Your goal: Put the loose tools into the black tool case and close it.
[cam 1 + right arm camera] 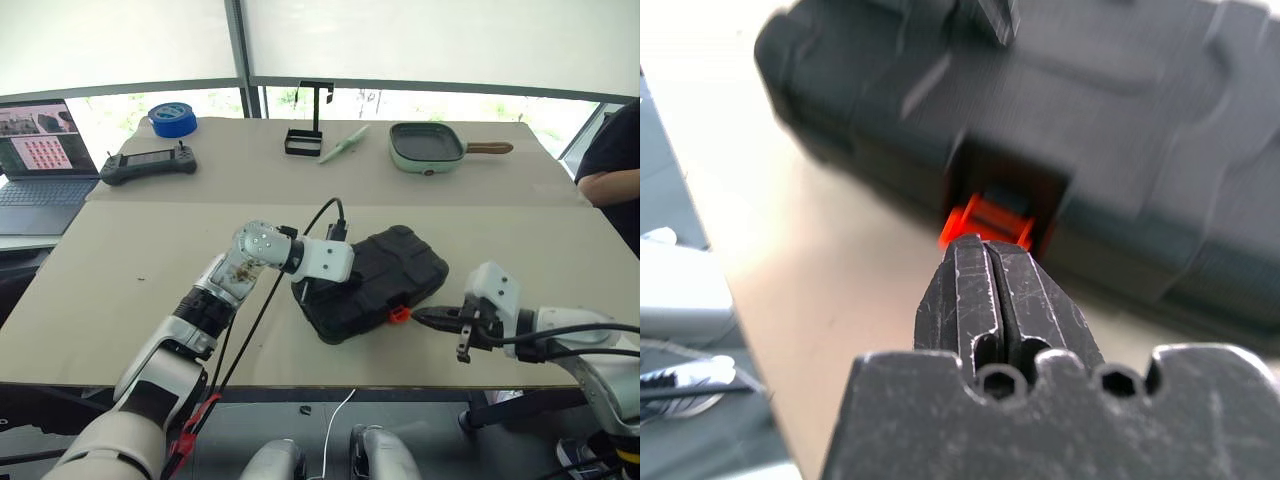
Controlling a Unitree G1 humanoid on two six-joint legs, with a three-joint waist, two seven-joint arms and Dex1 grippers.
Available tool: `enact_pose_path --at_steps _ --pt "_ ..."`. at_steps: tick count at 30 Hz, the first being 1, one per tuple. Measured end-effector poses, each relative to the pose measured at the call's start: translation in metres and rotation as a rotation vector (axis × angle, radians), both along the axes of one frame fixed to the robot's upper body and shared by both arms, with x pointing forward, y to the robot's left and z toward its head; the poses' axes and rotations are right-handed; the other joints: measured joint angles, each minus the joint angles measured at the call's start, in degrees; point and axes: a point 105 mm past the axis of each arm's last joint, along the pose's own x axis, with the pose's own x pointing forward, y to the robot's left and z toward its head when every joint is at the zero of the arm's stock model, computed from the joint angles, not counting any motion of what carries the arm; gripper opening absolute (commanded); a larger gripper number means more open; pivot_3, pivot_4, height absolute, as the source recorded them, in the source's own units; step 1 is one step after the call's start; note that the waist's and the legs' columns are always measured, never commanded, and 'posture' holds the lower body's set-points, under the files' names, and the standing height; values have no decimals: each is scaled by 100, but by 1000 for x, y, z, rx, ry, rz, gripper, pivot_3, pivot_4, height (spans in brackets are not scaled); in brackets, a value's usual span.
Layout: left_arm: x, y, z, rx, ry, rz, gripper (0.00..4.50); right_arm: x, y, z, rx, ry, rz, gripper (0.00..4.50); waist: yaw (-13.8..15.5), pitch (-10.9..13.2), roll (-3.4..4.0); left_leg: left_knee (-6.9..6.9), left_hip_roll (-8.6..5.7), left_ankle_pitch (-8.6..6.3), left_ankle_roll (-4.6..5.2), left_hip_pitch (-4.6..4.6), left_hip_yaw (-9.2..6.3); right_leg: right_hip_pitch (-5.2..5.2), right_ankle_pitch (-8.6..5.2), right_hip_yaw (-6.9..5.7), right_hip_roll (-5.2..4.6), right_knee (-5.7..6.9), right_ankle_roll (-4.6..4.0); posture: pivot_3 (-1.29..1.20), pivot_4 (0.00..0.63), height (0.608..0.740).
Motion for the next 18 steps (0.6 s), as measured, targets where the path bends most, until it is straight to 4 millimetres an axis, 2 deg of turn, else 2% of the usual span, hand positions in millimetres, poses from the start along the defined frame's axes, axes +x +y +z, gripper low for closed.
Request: enact_pose_path --at_steps 3,8,13,18 --pt "0 0 0 1 2 2 109 -4 1 -14 -20 34 4 0 -4 0 0 0 0 0 0 1 1 0 0 2 0 1 0 0 150 740" --pt "0 -1 -1 4 2 -3 109 8 9 -37 -14 15 -37 0 -9 -1 0 0 0 0 0 3 2 -1 -1 4 1 2 1 0 150 740" --pt "-2 -5 -2 8 -15 -22 109 33 17 -29 -19 -89 -66 0 -5 -1 0 0 -1 0 -1 2 1 -2 -1 3 3 2 1 0 150 740" --pt "-2 -4 -1 13 -24 -23 109 35 21 -25 8 -99 -65 0 -19 -1 0 1 -3 0 -1 0 6 -4 0 4 2 1 1 0 150 740"
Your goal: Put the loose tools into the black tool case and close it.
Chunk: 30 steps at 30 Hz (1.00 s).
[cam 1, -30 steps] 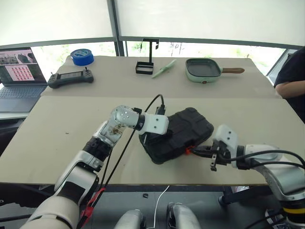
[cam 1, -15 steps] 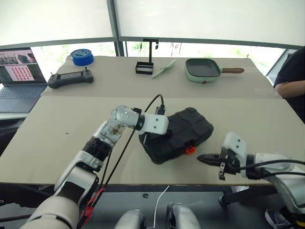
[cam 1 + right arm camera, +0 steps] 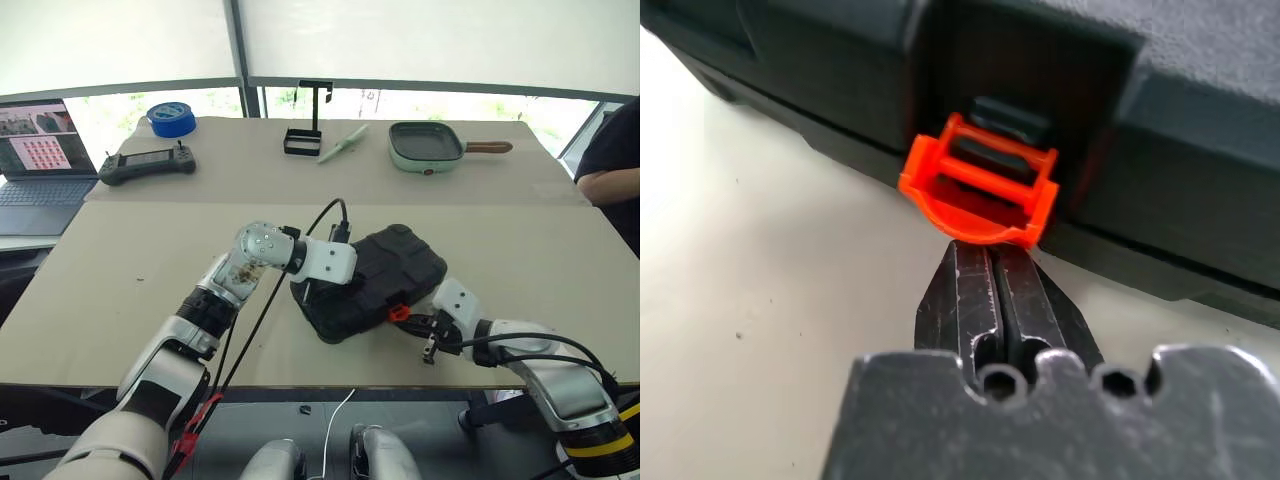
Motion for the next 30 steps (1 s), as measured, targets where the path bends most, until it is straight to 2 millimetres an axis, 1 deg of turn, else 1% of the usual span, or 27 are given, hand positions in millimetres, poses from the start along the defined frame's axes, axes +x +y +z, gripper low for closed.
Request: enact_pose_path --at_steps 7,10,14,18,19,20,21,22,24,25,26,27,28,29,30 --pt "1 0 -1 -2 -2 -1 109 2 -1 23 31 -44 -6 0 -69 0 0 -2 3 0 0 2 0 0 0 3 2 2 0 0 150 740" --pt "0 0 -1 -1 -1 -2 109 7 4 36 45 -91 12 0 -100 0 0 -2 3 0 0 3 0 2 0 3 1 2 0 0 150 740" --pt "0 0 -1 -2 -1 -1 109 7 7 39 55 -104 31 0 -114 0 0 -1 2 0 0 3 -2 2 0 2 1 2 0 0 150 740" --pt "1 0 -1 -7 -4 3 109 7 7 38 47 -108 46 0 -116 0 1 -1 2 0 1 4 -2 3 0 2 1 2 0 0 150 740" --pt "2 1 1 -16 3 14 41 5 5 38 45 -98 55 287 -108 -1 1 -1 1 0 1 3 -2 3 0 2 0 2 0 0 150 740" --pt "3 3 0 -22 16 27 304 3 2 40 47 -89 59 591 -105 -1 1 -2 1 0 1 2 -2 2 0 2 1 2 0 0 150 740" --pt "4 8 1 -40 44 55 586 -2 -4 43 59 -70 67 791 -104 0 1 -2 2 -1 2 1 -4 1 0 1 2 1 0 0 150 740" --pt "6 16 2 -60 70 87 738 -6 -9 47 67 -54 73 1134 -113 0 1 -6 2 -1 2 1 -4 -2 0 1 2 0 0 0 150 740" --pt "13 46 9 -102 164 198 1523 -16 -25 60 79 -23 90 1915 -161 0 2 -12 6 -1 2 3 -2 -7 0 4 7 -1 0 0 150 740" --pt "15 61 10 -118 209 249 1704 -19 -32 66 79 -16 92 2086 -193 1 4 -19 6 -1 2 4 -1 -9 0 8 8 0 0 0 150 740" --pt "14 80 12 -147 266 301 2101 -23 -38 74 92 -6 105 2472 -216 2 4 -21 9 -1 2 5 -2 -11 -1 7 10 -1 -1 0 150 740" --pt "7 100 12 -165 334 339 2513 -28 -42 81 111 25 134 2905 -248 4 7 -26 9 -1 2 4 -1 -15 -1 9 10 -1 -2 0 150 740" --pt "0 118 11 -174 384 373 2780 -32 -49 86 117 47 139 3168 -273 7 10 -31 10 -1 2 4 -1 -18 -3 11 10 0 -4 0 150 740" --pt "-8 140 13 -191 449 428 3184 -35 -58 93 129 74 135 3527 -274 9 7 -30 11 -1 1 2 -3 -18 -4 6 10 -3 -5 0 150 740" --pt "-16 158 17 -210 503 475 3477 -37 -65 99 137 95 136 3819 -271 15 7 -31 10 -1 2 -1 -3 -20 -4 5 8 -5 -5 0 150 740"
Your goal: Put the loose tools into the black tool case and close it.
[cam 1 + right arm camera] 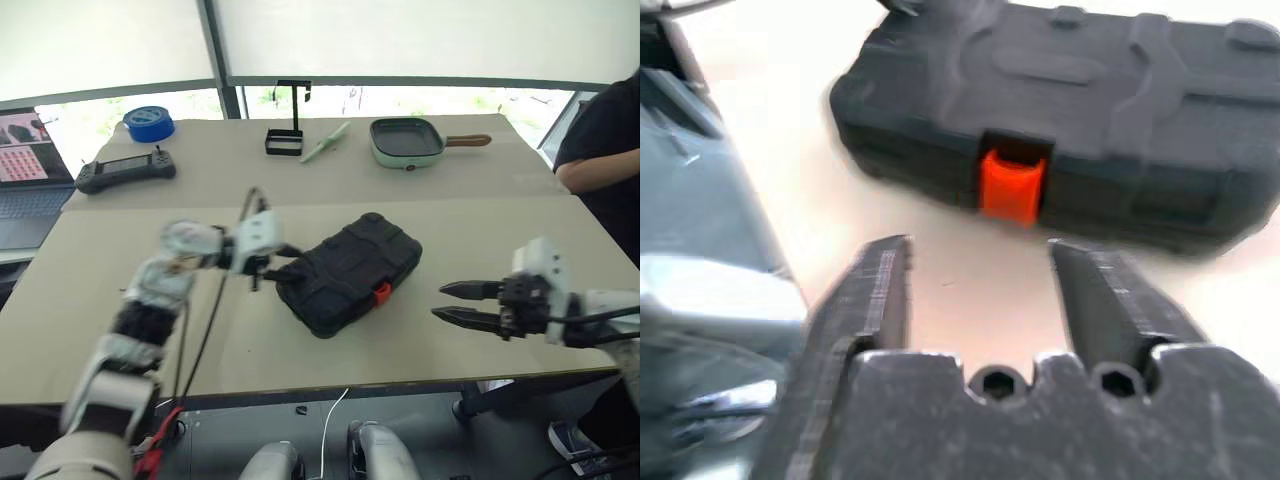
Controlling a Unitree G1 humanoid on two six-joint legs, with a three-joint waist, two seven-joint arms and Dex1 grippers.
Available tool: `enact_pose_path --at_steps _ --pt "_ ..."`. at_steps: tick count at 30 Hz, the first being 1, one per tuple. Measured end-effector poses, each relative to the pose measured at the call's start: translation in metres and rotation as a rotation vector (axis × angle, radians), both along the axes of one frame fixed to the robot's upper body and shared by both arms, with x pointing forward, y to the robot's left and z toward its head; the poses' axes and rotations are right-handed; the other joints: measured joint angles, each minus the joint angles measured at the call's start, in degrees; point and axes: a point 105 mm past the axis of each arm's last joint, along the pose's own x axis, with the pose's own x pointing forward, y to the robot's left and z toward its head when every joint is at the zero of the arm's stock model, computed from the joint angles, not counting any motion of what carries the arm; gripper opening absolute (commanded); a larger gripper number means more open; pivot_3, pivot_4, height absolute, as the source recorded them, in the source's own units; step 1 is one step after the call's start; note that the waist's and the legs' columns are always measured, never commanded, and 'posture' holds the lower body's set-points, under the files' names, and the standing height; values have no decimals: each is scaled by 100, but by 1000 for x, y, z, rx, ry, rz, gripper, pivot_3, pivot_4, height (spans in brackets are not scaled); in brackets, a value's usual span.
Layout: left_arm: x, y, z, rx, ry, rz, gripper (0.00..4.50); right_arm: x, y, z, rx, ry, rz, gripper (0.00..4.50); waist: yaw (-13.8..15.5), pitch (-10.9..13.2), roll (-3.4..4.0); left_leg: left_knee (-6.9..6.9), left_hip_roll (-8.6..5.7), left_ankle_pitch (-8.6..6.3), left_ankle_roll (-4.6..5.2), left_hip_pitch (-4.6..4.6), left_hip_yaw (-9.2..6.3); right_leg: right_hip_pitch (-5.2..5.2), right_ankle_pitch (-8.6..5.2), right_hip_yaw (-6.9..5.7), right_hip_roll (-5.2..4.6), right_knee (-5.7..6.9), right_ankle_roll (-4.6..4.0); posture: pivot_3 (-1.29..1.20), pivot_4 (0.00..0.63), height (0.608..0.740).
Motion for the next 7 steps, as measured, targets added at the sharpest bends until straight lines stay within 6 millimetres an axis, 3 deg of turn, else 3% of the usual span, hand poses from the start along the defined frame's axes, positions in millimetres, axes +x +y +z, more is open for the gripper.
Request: enact_pose_path --at_steps 2,3,5,7 --pt "-11 26 18 -55 46 96 4166 -2 -12 10 9 17 -7 4466 40 7 -6 4 -1 -7 10 0 -2 3 -2 -3 -4 -2 4 0 150 740" --pt "-17 38 30 -88 50 151 4455 -1 -17 14 20 19 -11 4500 67 10 -10 5 -2 -9 14 0 -2 6 -4 -4 -8 -4 7 0 150 740" --pt "-25 62 47 -135 43 255 4455 3 -29 20 38 19 -46 4500 121 11 -10 5 -6 -12 16 3 -2 10 -11 -3 -10 -3 18 0 150 740" --pt "-38 82 53 -179 48 354 4455 6 -38 20 66 27 -66 4500 143 12 -4 3 -7 -13 15 5 -2 10 -15 -3 -11 -2 23 0 150 740"
